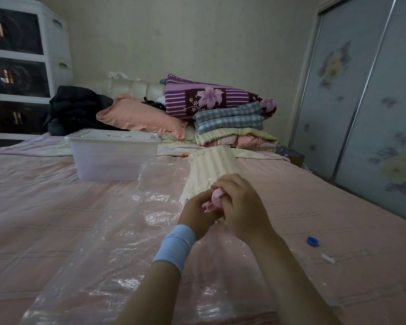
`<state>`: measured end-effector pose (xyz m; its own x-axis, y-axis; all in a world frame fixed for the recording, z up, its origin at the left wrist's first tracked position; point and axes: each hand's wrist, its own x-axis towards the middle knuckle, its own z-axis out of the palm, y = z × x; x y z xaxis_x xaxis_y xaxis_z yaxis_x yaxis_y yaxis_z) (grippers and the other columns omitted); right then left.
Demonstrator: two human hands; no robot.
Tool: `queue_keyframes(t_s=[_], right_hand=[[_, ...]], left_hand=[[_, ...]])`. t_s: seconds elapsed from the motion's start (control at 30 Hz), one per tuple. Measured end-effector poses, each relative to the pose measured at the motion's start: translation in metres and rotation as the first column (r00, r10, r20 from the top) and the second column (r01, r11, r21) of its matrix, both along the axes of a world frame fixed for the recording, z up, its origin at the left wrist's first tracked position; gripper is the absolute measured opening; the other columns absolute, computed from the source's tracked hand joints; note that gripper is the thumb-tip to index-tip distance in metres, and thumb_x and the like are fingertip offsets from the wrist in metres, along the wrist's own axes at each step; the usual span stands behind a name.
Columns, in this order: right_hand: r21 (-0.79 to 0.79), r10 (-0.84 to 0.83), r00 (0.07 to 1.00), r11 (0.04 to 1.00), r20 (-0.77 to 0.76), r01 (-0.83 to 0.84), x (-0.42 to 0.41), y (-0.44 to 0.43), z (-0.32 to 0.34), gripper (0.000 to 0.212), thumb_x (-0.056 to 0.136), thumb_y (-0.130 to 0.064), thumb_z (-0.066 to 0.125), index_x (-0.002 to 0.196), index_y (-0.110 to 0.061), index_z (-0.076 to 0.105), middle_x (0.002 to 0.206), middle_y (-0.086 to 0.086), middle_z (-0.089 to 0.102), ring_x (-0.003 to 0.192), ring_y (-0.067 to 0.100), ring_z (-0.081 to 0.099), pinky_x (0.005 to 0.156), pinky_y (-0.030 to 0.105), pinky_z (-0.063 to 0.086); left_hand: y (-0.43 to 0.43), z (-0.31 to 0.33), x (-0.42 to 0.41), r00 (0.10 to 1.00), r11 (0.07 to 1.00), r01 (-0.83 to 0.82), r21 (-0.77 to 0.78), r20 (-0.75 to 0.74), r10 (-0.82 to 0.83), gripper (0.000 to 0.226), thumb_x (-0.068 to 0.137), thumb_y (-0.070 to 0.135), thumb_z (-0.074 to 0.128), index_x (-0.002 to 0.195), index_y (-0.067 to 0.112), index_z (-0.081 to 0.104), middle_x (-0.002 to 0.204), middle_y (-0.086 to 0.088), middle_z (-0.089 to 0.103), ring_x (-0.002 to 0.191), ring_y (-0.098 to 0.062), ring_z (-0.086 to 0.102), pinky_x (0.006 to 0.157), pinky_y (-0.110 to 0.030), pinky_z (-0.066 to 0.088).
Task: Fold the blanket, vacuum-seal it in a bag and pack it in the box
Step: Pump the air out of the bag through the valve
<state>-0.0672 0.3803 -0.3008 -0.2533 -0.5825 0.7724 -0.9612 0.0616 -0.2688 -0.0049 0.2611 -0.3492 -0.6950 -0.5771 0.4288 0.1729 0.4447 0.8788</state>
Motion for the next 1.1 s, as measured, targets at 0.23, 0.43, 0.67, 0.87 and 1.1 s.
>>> queue_keyframes(t_s=[0.23,0.43,0.67,0.87,1.1], right_hand=[[-0.540,-0.059,0.978,0.840,-0.201,-0.060,0.025,0.014,0.057,0.023,0.096,0.000,0.048,0.104,0.001,0.069,0.106,0.013,0.064,0.102,0.020,0.060,0.090,0.025,0.050],[-0.001,-0.060,0.997,0.998,0.047,0.060,0.003,-0.007,-0.018,0.041,0.092,-0.025,0.037,0.113,-0.013,0.070,0.115,-0.001,0.062,0.105,0.018,0.058,0.089,0.044,0.053],[-0.441,0.008,0.987,0.894,-0.161,-0.079,0.023,0.011,0.046,0.027,0.096,-0.003,0.048,0.114,-0.002,0.069,0.112,0.010,0.064,0.107,0.022,0.061,0.094,0.028,0.051],[-0.238,-0.033,0.999,0.971,-0.005,0.031,0.010,-0.005,-0.004,0.039,0.095,-0.014,0.040,0.122,-0.008,0.067,0.121,0.007,0.060,0.112,0.022,0.057,0.092,0.039,0.053],[-0.271,0.041,0.996,0.961,-0.073,-0.059,0.015,0.007,0.026,0.036,0.095,-0.010,0.042,0.120,-0.007,0.068,0.119,0.007,0.063,0.113,0.021,0.058,0.097,0.036,0.052]], left_hand=[[-0.006,-0.003,-0.004,0.999,1.000,0.024,-0.003,-0.023,-0.024,0.052,0.073,0.012,0.080,0.119,0.033,0.066,0.105,0.014,0.071,0.089,0.005,0.063,0.073,-0.009,0.050],[0.002,-0.002,-0.001,1.000,1.000,-0.006,0.009,0.018,0.006,0.033,0.078,-0.001,0.062,0.096,0.027,0.068,0.087,0.001,0.071,0.081,-0.010,0.064,0.076,-0.021,0.054],[-0.004,-0.003,-0.001,1.000,0.999,0.024,0.033,-0.020,-0.024,0.050,0.075,0.011,0.076,0.119,0.032,0.066,0.106,0.014,0.071,0.090,0.002,0.063,0.072,-0.012,0.053],[0.002,-0.003,-0.001,0.999,1.000,-0.021,0.005,0.031,0.021,0.038,0.077,0.005,0.066,0.103,0.033,0.069,0.090,0.008,0.072,0.083,-0.004,0.064,0.074,-0.020,0.055],[0.001,-0.002,0.001,1.000,0.999,-0.013,0.033,0.000,0.013,0.048,0.076,0.008,0.074,0.114,0.036,0.066,0.101,0.009,0.072,0.082,-0.004,0.063,0.070,-0.013,0.053]])
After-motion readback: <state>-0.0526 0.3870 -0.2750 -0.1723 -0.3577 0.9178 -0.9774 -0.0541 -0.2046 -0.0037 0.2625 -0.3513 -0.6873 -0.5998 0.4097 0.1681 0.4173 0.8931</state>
